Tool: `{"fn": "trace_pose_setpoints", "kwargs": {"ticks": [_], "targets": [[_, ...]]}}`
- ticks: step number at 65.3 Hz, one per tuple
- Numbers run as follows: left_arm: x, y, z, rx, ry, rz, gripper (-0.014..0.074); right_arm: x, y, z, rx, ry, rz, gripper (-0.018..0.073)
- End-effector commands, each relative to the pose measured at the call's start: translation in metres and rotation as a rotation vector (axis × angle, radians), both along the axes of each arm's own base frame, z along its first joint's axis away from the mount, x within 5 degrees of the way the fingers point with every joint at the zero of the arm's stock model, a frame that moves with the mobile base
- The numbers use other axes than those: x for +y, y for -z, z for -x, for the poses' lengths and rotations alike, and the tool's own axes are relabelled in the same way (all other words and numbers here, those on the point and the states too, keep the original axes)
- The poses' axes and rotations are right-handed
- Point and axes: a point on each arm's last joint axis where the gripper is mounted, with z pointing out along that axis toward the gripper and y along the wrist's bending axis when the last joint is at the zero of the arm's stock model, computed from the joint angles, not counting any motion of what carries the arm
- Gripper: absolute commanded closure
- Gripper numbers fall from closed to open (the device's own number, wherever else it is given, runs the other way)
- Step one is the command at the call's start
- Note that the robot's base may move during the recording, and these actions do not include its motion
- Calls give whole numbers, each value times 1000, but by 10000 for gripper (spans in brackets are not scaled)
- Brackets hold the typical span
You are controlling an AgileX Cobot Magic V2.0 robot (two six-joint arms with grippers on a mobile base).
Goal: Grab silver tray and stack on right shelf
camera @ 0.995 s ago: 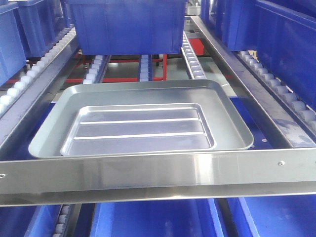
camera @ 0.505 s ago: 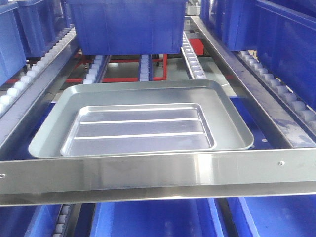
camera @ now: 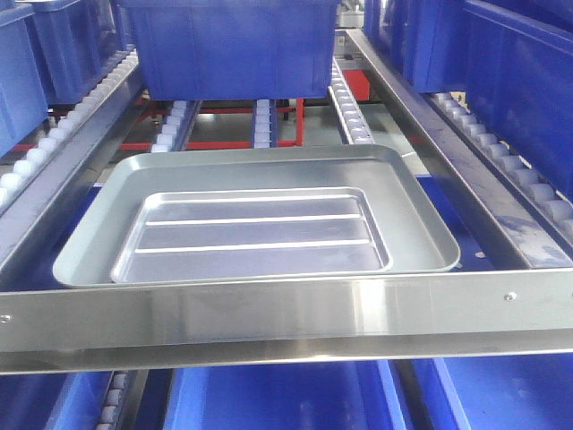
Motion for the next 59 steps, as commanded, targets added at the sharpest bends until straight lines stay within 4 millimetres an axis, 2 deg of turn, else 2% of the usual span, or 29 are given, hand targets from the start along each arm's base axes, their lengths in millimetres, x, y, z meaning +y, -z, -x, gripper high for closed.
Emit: {"fn": "trace_pose_setpoints", "kwargs": {"ticks": [1, 10, 20, 25, 59], "targets": [[3, -13, 0, -195, -70, 59, 687, -1, -8, 3, -99, 10, 12, 510], [9, 8, -7, -187, -193, 69, 687, -1, -8, 3, -99, 10, 12, 510], [11, 34, -11, -157, -215, 124, 687, -1, -8, 3, -99, 10, 12, 510], [9, 34, -11, -153, -194, 80, 687, -1, -8, 3, -99, 10, 12, 510], [9, 34, -11, -150, -182, 81, 687, -1, -8, 3, -99, 10, 12, 510]]}}
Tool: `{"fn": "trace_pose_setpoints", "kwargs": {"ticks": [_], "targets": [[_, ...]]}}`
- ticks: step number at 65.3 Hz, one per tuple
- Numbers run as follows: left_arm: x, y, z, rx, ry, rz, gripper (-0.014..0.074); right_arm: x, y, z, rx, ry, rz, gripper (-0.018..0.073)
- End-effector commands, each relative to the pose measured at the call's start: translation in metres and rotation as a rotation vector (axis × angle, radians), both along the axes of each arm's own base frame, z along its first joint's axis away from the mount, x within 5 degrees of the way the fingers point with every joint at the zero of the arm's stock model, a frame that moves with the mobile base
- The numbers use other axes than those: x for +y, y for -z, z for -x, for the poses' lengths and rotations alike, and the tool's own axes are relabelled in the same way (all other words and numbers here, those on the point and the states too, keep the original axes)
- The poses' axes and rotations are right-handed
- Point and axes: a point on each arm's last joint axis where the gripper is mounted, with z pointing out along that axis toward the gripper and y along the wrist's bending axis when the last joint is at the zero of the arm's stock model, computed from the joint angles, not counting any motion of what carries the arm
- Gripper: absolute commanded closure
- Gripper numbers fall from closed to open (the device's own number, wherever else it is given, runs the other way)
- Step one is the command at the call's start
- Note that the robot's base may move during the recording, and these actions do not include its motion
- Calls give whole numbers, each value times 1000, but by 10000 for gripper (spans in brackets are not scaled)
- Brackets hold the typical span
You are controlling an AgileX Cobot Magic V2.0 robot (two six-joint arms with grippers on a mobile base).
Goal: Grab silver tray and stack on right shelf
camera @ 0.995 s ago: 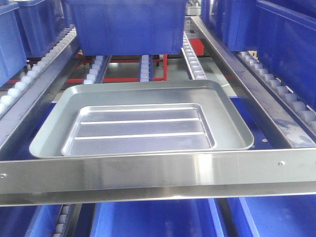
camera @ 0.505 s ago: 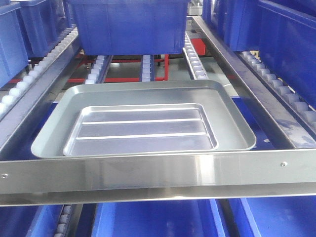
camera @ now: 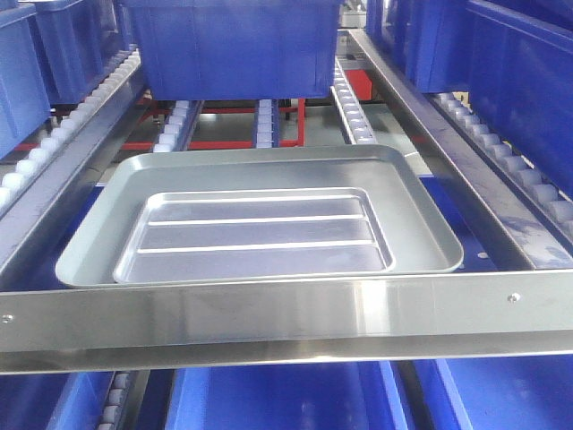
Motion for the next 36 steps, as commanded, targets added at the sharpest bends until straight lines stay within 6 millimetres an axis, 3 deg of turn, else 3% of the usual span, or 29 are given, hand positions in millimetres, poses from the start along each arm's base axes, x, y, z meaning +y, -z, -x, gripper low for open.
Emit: {"fn": "trace_pose_setpoints", "kwargs": {"ticks": [1, 36], "targets": [[0, 0, 0, -71, 2, 8, 687, -1, -8, 3, -99, 10, 12, 510], [0, 0, 0, -71, 2, 8, 687, -1, -8, 3, -99, 10, 12, 510]]}}
